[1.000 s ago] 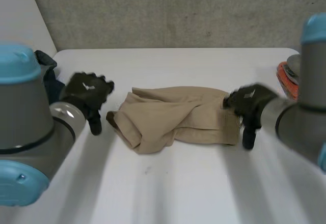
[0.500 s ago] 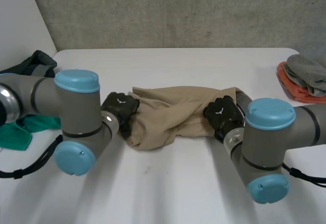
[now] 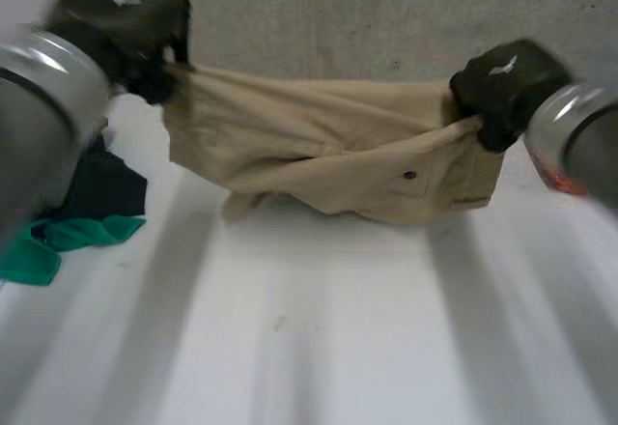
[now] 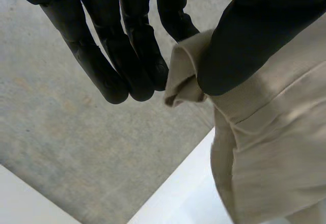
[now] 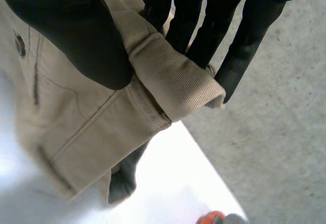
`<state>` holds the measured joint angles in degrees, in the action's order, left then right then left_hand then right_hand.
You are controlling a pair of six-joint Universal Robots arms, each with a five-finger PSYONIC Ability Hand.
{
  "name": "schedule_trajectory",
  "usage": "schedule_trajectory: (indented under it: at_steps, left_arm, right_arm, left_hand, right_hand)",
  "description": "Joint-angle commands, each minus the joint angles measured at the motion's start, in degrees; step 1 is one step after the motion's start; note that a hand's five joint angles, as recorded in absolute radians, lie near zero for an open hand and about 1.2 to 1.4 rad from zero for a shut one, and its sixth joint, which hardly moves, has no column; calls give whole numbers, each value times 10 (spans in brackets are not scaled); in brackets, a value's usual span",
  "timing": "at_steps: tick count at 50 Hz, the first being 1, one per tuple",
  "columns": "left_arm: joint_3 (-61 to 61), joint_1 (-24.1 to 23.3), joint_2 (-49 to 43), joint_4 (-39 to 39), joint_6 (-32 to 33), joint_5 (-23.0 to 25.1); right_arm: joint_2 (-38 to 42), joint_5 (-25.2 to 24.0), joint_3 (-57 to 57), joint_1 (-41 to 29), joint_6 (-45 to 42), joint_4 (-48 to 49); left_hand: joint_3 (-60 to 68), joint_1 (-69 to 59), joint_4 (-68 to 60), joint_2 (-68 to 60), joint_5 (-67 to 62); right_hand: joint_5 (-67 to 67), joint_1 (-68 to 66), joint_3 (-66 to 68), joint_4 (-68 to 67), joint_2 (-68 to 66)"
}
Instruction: Fold the laundry.
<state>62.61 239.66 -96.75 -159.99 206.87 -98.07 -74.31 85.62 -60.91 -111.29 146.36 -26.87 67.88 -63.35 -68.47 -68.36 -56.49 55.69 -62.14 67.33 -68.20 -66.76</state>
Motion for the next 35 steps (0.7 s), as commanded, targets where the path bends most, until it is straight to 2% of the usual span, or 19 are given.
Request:
schedule_trajectory:
  at_steps: [1, 4, 9, 12, 16, 19, 22, 23, 24, 27, 28, 30, 32, 35]
  left_arm:
    - [-38, 30, 0, 138, 20, 53]
    - [-37, 42, -60, 141, 21, 67]
    - [-67, 56, -205, 140, 24, 54]
    - [-116, 61, -285, 139, 24, 39]
    - [-219, 66, -346, 134, 23, 32]
    - [-293, 65, -353, 119, 21, 35]
    - [-384, 66, -333, 63, 6, 39]
    - [-401, 66, -324, 39, -1, 37]
    - [-424, 68, -305, -18, -17, 33]
    - [-423, 71, -268, -122, -41, 25]
    - [-409, 75, -244, -191, -52, 21]
    - [-389, 78, -224, -245, -55, 20]
    - [-356, 79, -204, -268, -51, 22]
    - [-323, 80, -200, -256, -52, 24]
  right_arm:
    - [66, -79, 181, 46, 39, -265]
    - [113, -87, 206, 52, 31, -336]
    - [188, -75, 200, 44, -2, -358]
    - [218, -63, 204, 35, -6, -345]
    - [281, -30, 261, 13, 1, -248]
    - [305, 1, 313, 3, 2, -173]
    - [323, 56, 395, -3, 4, -50]
    - [323, 67, 413, -4, 5, -15]
    - [318, 89, 440, -3, 8, 54]
    - [300, 111, 454, -3, 15, 146]
    - [286, 111, 447, -4, 19, 201]
    - [274, 104, 431, -6, 21, 244]
    - [257, 84, 399, -11, 21, 277]
    - [246, 54, 366, -17, 19, 283]
  left_hand:
    - [121, -166, -115, -116, -135]
    - [121, -166, -115, -116, -135]
    - [121, -166, -115, -116, -135]
    - [121, -166, -115, -116, -135]
    - [121, -166, -115, -116, -135]
    - [121, -166, -115, -116, -135]
    - [121, -166, -115, -116, -135]
    - [121, -166, -115, -116, -135]
    - [121, -166, -115, -116, -135]
    - [121, -166, -115, -116, -135]
    - [121, -166, -115, -116, -135]
    - [121, -166, -115, -116, -135]
    - [121, -166, -115, -116, -135]
    - [121, -166, -115, -116, -135]
  right_hand:
    - [143, -179, 127, -118, -132]
    - [143, -179, 127, -118, -132]
    - [143, -179, 127, -118, -132]
    - [143, -179, 127, -118, -132]
    - [143, -179, 127, -118, -132]
    - [143, -179, 127, -118, -132]
    - [143, -179, 127, -118, -132]
    - [143, -179, 127, -118, -132]
    - [143, -179, 127, -118, -132]
    - [143, -179, 127, -118, -132]
    - [143, -179, 127, -118, -132]
    - [143, -179, 127, -118, -132]
    - [143, -179, 127, -118, -132]
    - [143, -179, 127, -118, -132]
